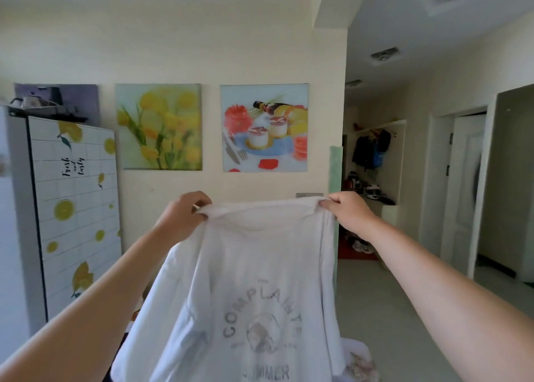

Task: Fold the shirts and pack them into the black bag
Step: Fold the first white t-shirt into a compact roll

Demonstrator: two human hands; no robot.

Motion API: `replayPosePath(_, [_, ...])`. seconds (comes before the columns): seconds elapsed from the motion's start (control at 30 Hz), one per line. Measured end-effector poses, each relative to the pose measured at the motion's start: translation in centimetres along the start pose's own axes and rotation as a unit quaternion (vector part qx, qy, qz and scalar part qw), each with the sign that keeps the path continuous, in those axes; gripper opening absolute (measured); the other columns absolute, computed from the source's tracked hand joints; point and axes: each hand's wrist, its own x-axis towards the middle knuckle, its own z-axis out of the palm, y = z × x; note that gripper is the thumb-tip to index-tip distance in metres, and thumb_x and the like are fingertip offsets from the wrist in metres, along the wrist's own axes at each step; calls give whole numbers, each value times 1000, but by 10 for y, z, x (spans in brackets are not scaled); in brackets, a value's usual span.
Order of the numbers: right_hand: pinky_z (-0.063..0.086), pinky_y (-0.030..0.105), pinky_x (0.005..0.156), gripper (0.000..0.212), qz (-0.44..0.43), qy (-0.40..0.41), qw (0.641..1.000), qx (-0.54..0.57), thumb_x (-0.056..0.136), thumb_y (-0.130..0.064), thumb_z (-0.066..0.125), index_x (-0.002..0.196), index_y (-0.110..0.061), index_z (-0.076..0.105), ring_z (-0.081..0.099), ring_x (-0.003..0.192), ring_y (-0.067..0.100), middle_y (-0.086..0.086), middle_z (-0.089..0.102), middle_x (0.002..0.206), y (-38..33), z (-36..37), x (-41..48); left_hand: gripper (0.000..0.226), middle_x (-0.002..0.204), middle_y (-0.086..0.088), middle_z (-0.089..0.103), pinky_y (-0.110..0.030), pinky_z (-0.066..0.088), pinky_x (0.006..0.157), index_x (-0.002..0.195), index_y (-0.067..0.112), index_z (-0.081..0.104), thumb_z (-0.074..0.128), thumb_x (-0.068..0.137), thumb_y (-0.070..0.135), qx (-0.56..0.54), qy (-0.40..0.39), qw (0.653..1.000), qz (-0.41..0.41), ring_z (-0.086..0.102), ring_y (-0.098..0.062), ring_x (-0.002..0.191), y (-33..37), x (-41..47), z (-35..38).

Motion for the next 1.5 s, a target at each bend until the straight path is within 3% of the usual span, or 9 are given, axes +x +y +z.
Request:
replayPosePath(0.13, [52, 47, 95, 30, 37, 40, 991, 123, 98, -39, 58, 110, -16, 73, 66, 99, 31, 10, 72, 106, 10, 1, -2, 11, 81, 6, 71, -20, 44, 57, 90, 21, 72, 68, 87, 11, -71, 50, 995, -46, 60, -10, 68, -4, -12, 3])
replayPosePath(0.33, [32, 34, 61, 48, 11, 37, 998, 40, 102, -41, 50, 64, -11, 52, 52, 63, 21, 5, 54, 64, 32, 8, -11, 33, 89, -15, 67, -32, 38, 68, 96, 2, 69, 52, 100, 30, -14, 5, 996, -90, 59, -32, 81, -1, -25, 19])
replayPosePath(0.57, [27, 37, 70, 38, 66, -96, 985, 130, 79, -46, 61, 66, -16, 40, 37, 66, 24, 8, 36, 69, 67, 20, -16, 26, 74, -1, 63, -33, 43, 61, 79, 26, 55, 39, 94, 39, 59, 18, 995, -84, 58, -27, 71, -9, -36, 74])
replayPosePath(0.97, [44, 31, 68, 35, 142, -113, 953, -244, 97, -40, 56, 72, -18, 67, 62, 84, 26, 3, 61, 88, 240, 146, 2, 28, 113, -6, 68, -33, 44, 72, 108, 28, 70, 45, 100, 39, 293, -181, 931, -121, 63, -30, 103, -143, -26, 231])
replayPosePath(1.13, [54, 29, 71, 41, 268, -138, 919, -252, 95, -43, 49, 67, -17, 61, 70, 72, 22, -1, 73, 76, 311, 214, 15, 20, 75, -2, 74, -38, 61, 64, 87, 11, 69, 53, 96, 20, 131, -262, 921, -259, 72, -19, 63, -209, -17, 314])
replayPosePath(1.3, [50, 29, 88, 31, 298, -80, 941, -137, 96, -27, 47, 107, -16, 74, 66, 107, 30, 9, 73, 113, 366, 276, 34, 24, 109, -19, 66, -42, 52, 86, 114, 7, 60, 44, 101, 19, 7, -170, 939, -299, 62, -38, 101, -254, -11, 384])
replayPosePath(1.37, [44, 32, 100, 55, 313, -149, 935, -76, 100, -22, 49, 153, -24, 35, 54, 128, 29, 5, 48, 150, 383, 299, 33, 50, 147, -19, 43, -40, 45, 97, 149, 14, 33, 45, 101, 15, -30, -210, 931, -298, 48, -37, 126, -268, -16, 411])
replayPosePath(1.43, [45, 41, 105, 84, 318, -245, 914, -55, 98, -19, 50, 155, -44, -6, 51, 132, 31, 2, 30, 161, 405, 321, 20, 82, 165, -8, 2, -39, 40, 104, 157, 30, -7, 49, 99, 13, -20, -261, 916, -304, 30, -36, 142, -280, -28, 433])
replayPosePath(1.5, [45, 40, 106, 86, 282, -295, 907, -104, 95, -16, 49, 153, -49, -4, 48, 136, 26, -6, 34, 157, 425, 333, 0, 88, 165, -2, -11, -47, 31, 114, 153, 37, -16, 49, 99, 16, 21, -306, 907, -289, 15, -34, 149, -289, -46, 455])
